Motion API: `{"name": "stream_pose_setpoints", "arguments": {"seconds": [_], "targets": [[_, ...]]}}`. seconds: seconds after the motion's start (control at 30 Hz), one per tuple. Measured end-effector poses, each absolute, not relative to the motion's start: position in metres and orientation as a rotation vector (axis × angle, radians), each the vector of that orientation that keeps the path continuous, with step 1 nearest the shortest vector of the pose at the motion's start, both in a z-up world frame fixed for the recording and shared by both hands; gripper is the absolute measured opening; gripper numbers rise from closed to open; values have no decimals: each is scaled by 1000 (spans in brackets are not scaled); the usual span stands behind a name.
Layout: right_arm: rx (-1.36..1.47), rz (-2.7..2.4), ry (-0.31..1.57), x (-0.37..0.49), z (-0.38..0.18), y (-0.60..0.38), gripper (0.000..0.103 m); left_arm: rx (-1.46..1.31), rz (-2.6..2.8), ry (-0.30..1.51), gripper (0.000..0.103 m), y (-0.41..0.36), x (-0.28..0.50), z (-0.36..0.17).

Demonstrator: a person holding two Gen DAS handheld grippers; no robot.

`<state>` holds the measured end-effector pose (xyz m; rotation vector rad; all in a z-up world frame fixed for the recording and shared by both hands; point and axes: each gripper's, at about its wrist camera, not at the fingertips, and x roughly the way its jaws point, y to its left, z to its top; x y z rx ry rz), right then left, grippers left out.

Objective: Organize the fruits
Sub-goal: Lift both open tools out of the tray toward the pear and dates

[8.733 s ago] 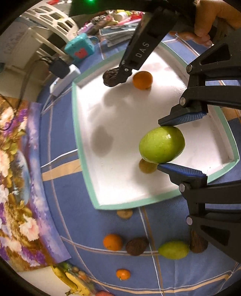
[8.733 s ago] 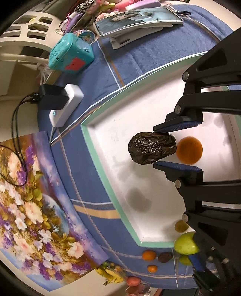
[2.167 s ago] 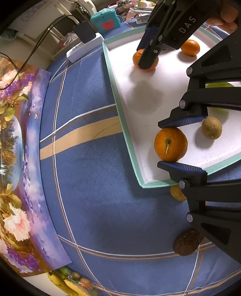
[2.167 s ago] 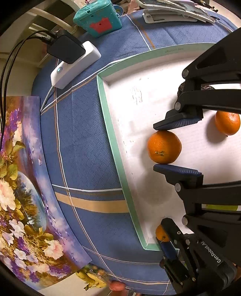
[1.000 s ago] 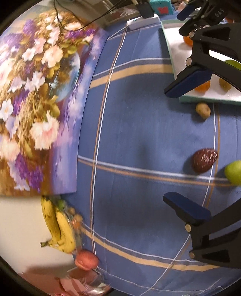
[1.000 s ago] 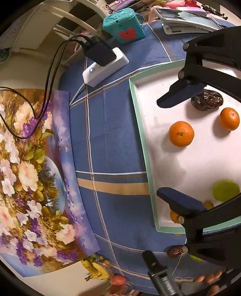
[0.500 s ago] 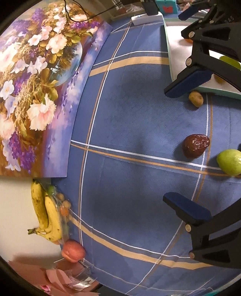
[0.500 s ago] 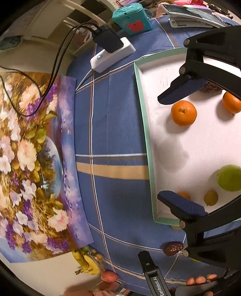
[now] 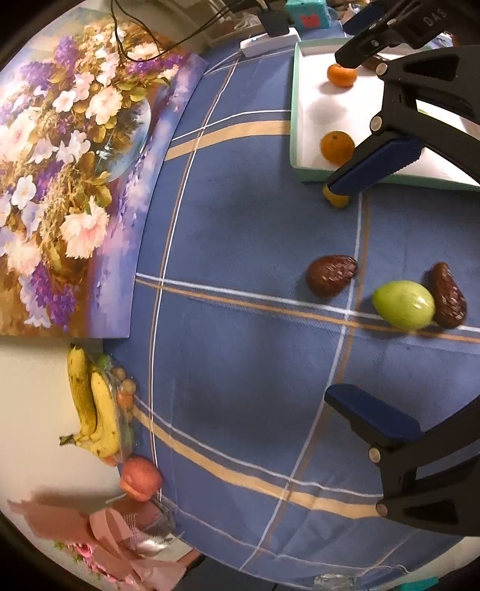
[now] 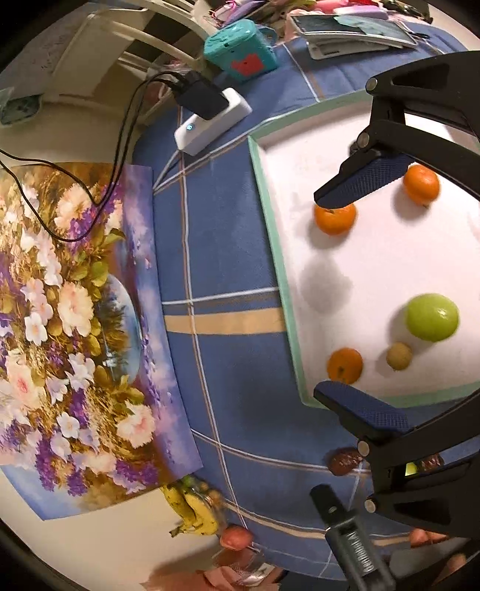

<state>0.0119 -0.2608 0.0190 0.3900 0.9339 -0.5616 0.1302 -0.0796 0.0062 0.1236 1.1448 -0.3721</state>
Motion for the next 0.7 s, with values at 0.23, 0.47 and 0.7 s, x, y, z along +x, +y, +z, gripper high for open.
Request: {"name": "stream_pose_setpoints", "arguments": {"seconds": [0.23, 0.47, 0.7], "targets": [[395, -570, 950, -12, 21, -242, 95, 128, -377, 1130, 103, -57, 103, 10], [360, -573, 972, -37, 16, -218, 95, 138, -387, 1112, 103, -42, 80, 13], [362, -554, 948, -54, 15, -197, 95, 140, -385, 1145, 103, -23, 61, 0]]}}
